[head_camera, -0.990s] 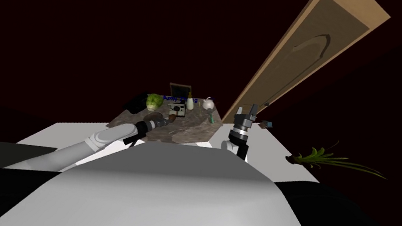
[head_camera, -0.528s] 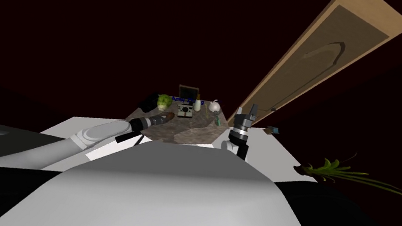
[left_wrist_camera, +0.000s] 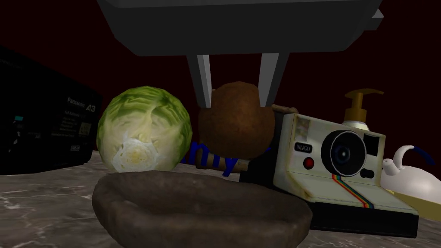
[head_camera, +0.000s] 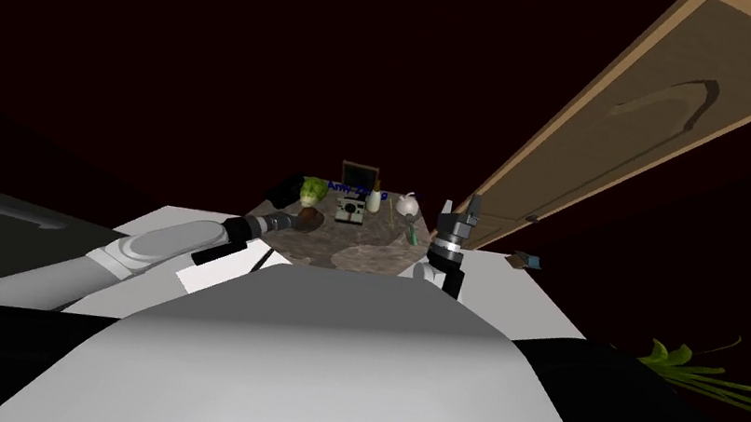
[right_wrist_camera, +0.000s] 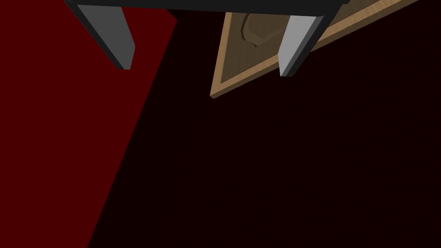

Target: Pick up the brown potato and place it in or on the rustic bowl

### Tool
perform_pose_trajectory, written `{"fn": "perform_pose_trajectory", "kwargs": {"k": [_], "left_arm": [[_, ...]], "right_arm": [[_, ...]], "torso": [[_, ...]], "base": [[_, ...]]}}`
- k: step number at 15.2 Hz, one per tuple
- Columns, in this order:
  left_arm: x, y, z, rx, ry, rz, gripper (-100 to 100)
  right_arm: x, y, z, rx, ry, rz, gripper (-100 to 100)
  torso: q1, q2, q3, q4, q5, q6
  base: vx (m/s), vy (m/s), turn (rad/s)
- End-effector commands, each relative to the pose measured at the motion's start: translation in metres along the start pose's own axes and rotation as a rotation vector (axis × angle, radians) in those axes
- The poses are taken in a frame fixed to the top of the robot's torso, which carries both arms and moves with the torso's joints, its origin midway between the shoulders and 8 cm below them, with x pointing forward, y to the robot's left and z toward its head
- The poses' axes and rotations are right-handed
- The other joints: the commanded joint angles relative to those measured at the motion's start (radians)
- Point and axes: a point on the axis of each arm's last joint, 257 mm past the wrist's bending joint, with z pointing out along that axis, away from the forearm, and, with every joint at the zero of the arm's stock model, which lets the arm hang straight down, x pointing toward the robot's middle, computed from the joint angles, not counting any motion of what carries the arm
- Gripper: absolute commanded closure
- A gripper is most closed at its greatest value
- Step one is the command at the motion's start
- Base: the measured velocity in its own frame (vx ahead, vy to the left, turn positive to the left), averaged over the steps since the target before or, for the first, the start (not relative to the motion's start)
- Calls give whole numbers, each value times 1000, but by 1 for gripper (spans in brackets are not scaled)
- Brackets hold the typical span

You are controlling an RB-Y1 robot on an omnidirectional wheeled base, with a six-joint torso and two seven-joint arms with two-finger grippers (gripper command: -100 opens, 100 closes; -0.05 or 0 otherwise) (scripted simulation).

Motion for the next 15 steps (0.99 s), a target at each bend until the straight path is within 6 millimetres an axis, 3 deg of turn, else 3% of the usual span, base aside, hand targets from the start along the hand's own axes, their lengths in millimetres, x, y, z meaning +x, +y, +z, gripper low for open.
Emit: {"fn": "perform_pose_trajectory", "kwargs": {"k": [1,5,8,15], "left_arm": [[0,0,0,0,0,0,-100],[0,0,0,0,0,0,-100],[-24,-9,-6,24,-1,16,-100],[-55,-28,-13,66,8,42,-100]], "right_arm": [[0,0,0,0,0,0,0],[0,0,0,0,0,0,0],[0,0,0,0,0,0,0],[0,0,0,0,0,0,0]], "torso": [[0,0,0,0,0,0],[2,4,2,1,1,1],[1,4,2,1,0,0],[1,3,2,1,0,0]], "base": [[18,-13,14],[2,-1,0],[15,-12,155],[18,-15,110]]}}
